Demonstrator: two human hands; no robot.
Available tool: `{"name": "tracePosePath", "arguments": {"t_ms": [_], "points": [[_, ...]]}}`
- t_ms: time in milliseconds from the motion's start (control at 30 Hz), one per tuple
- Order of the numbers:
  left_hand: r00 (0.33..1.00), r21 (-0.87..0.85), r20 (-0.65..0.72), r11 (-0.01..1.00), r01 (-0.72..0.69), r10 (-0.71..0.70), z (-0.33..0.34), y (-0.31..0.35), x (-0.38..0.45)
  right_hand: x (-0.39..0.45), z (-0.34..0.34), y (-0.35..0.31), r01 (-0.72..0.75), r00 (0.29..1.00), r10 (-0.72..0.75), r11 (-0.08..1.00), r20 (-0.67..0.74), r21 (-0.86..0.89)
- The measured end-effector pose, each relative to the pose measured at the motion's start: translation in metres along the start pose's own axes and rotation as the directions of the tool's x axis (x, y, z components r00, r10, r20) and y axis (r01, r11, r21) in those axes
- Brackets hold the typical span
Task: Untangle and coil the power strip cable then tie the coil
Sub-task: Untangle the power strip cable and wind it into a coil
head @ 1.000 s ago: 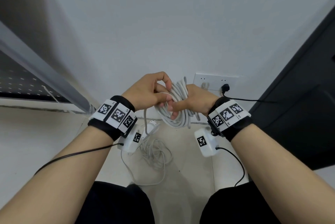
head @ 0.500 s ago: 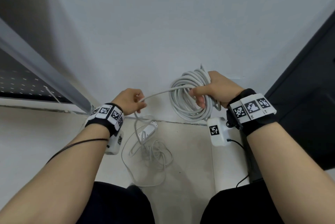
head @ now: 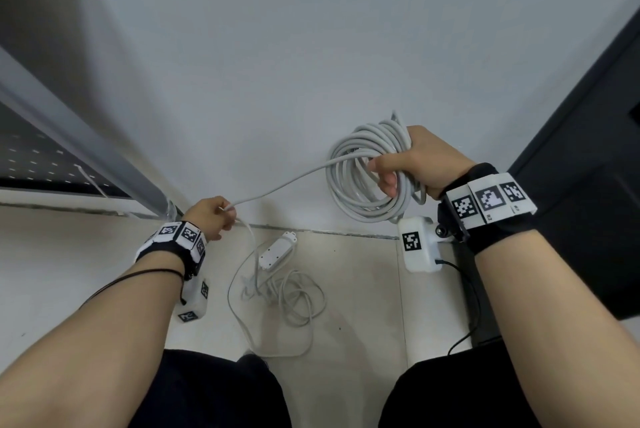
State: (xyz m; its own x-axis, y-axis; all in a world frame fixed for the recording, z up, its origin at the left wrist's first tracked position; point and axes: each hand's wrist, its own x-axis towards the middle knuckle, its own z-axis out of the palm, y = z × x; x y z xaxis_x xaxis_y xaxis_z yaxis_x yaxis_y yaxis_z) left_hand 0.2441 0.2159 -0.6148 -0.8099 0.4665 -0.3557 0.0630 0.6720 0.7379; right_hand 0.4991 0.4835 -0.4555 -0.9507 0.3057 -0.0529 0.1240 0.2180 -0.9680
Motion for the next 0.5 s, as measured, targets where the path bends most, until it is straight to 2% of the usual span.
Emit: {"name": "tracePosePath", "arguments": {"t_ms": [133,300,367,433,500], "points": [[0.995,-0.154,0.089,0.987,0.053,-0.039,-0.004,-0.003,-0.01,0.0,-0.005,0.001,-0.009,1.0,0.009,1.0,-0.003,-0.009],[0.966,-0.256,0.197,0.942,0.218,-0.17,-0.004,-0.01,-0.016,-0.001,-0.007,0.002,-0.02,1.0,0.02,1.0,-0.019,-0.023],[0.958,-0.253,0.174,0.93,0.266,-0.227,-0.003,-0.013,-0.018,0.0,-0.007,0.003,-0.027,0.999,0.026,0.999,-0.028,-0.032],[0.966,-0.243,0.098,0.935,0.257,-0.24,0.0,-0.01,-0.02,0.0,-0.005,0.004,-0.034,0.999,0.033,0.999,-0.028,-0.03],[0.987,-0.078,-0.019,0.984,0.16,-0.162,0.001,-0.003,-0.018,0.001,-0.004,0.005,-0.037,0.999,0.036,0.999,-0.029,-0.023]]}}
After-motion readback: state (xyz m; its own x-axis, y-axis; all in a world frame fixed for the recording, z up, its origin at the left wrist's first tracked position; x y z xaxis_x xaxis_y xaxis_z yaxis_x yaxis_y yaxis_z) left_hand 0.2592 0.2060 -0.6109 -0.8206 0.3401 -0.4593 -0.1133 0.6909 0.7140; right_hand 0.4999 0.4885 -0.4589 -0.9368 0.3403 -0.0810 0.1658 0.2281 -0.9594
